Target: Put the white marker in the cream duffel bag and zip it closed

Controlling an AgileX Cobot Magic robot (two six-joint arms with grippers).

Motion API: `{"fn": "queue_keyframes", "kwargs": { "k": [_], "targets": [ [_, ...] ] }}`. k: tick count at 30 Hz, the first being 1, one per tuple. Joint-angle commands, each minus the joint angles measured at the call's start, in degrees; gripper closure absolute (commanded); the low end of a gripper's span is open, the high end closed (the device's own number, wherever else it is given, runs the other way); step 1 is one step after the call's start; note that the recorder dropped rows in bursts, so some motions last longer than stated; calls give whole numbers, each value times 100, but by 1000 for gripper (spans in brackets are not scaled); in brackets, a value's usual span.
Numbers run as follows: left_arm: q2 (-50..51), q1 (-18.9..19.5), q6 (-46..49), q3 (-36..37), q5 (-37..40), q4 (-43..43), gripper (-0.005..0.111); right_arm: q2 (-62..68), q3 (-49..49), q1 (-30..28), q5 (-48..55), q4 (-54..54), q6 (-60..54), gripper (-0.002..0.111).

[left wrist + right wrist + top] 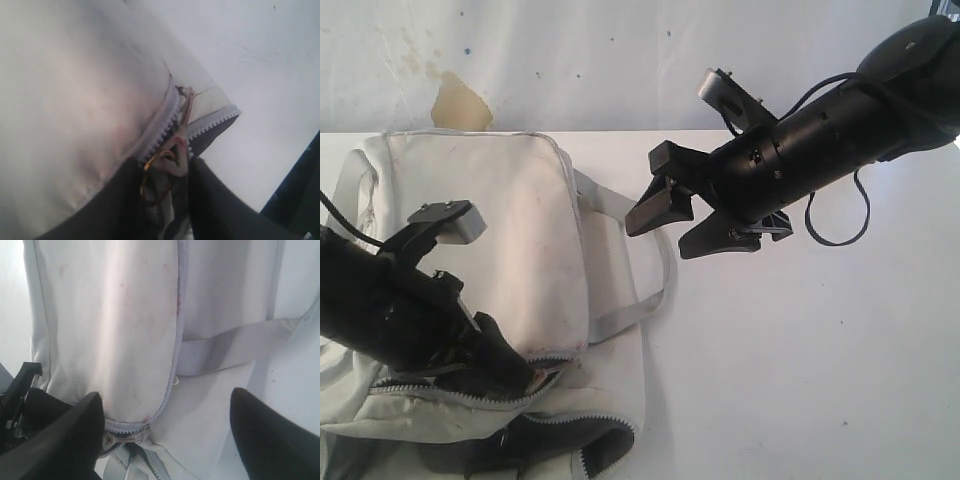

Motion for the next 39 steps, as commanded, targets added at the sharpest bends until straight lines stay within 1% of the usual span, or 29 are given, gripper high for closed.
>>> {"fn": "queue_keyframes", "kwargs": {
  "k": [1, 3, 7, 8, 9, 16, 19, 21, 23, 26, 28, 31, 35, 39],
  "targets": [
    [-6, -25, -20, 29, 116, -240, 91, 7, -21, -30, 43, 55, -80, 43],
    [-6, -25, -7, 29, 241, -215, 99, 7, -21, -30, 42, 65, -80, 43],
    [-6, -25, 286, 29, 319, -267, 101, 7, -21, -30, 28, 64, -80, 43],
    [-6, -25, 300, 29, 287, -311, 103, 7, -21, -30, 28, 64, -80, 43],
    [-6, -25, 345, 29, 286, -350, 107, 7, -21, -30, 27, 64, -80, 43],
    [-18, -25, 432, 17, 105, -391, 107, 11, -21, -30, -21, 102, -80, 43],
    [-18, -12, 287, -102, -50, -298, 107, 21, -21, -8, -9, 351, -85, 43],
    [-18, -12, 277, -226, -62, -275, 107, 21, -21, 73, 21, 451, -290, 43],
    [-18, -12, 277, -408, 105, -260, 107, 21, -21, 149, -3, 462, -606, 43],
    [-18, -12, 190, -646, 359, -181, 107, 111, -21, 290, -3, 485, -646, 43],
    [-28, -12, 89, -699, 529, -172, 107, 239, -21, 383, -34, 507, -646, 43],
    [-144, -12, -109, -738, 860, 93, 107, 440, -21, 429, -129, 625, -646, 43],
    [-468, -12, -612, -737, 851, 665, 107, 676, -21, 429, -116, 1274, -770, 43],
    [-807, -12, -778, -737, 842, 731, 107, 894, -21, 510, 91, 1910, -1349, 50]
  ]
}}
